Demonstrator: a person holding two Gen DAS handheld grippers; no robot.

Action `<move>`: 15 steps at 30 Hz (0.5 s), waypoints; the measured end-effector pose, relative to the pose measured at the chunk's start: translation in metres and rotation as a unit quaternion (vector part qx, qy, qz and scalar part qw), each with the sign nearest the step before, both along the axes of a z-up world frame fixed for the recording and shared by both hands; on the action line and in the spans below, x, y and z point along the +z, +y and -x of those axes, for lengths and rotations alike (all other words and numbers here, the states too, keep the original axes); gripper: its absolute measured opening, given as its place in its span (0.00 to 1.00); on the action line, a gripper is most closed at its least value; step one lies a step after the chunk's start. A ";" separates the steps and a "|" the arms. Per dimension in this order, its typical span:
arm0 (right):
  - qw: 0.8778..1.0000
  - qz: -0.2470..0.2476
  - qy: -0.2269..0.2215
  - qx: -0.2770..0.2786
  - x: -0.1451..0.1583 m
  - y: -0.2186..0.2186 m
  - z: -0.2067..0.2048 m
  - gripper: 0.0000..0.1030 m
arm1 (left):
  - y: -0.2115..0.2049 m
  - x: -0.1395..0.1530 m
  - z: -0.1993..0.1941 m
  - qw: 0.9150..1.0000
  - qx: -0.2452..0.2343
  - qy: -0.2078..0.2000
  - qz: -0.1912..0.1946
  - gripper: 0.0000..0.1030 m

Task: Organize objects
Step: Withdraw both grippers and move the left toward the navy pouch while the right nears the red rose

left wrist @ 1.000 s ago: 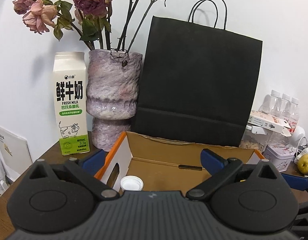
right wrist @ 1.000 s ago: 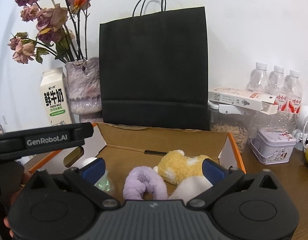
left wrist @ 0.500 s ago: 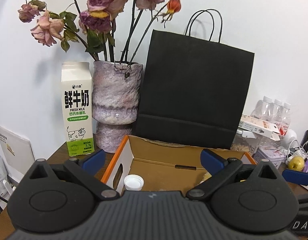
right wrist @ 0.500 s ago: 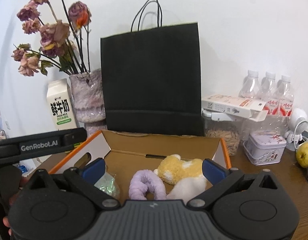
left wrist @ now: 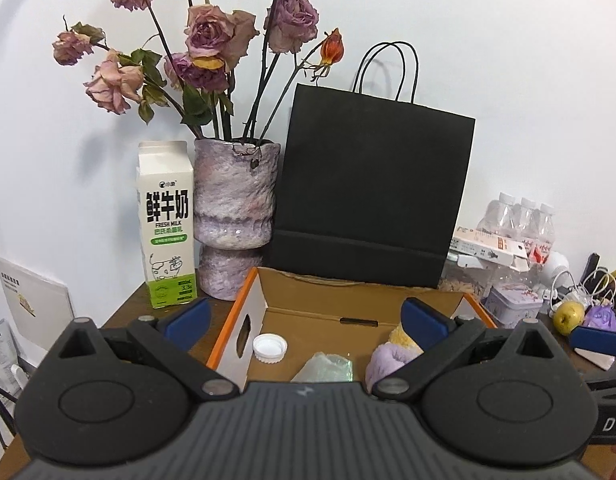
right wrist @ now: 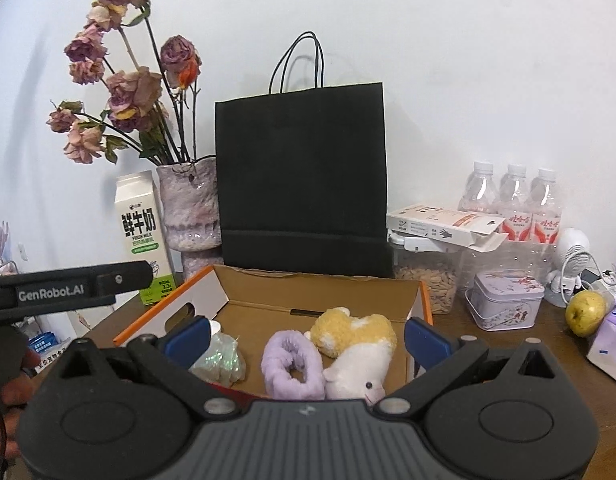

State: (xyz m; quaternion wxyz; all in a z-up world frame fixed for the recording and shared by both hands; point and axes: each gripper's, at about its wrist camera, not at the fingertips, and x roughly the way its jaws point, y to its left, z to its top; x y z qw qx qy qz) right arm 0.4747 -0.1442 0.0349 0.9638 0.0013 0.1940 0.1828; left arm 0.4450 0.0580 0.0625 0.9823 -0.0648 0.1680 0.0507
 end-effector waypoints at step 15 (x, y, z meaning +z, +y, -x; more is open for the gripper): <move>1.000 0.005 0.001 0.002 0.006 -0.021 0.064 1.00 | -0.013 0.002 0.070 1.000 -0.003 0.015 -0.004 1.00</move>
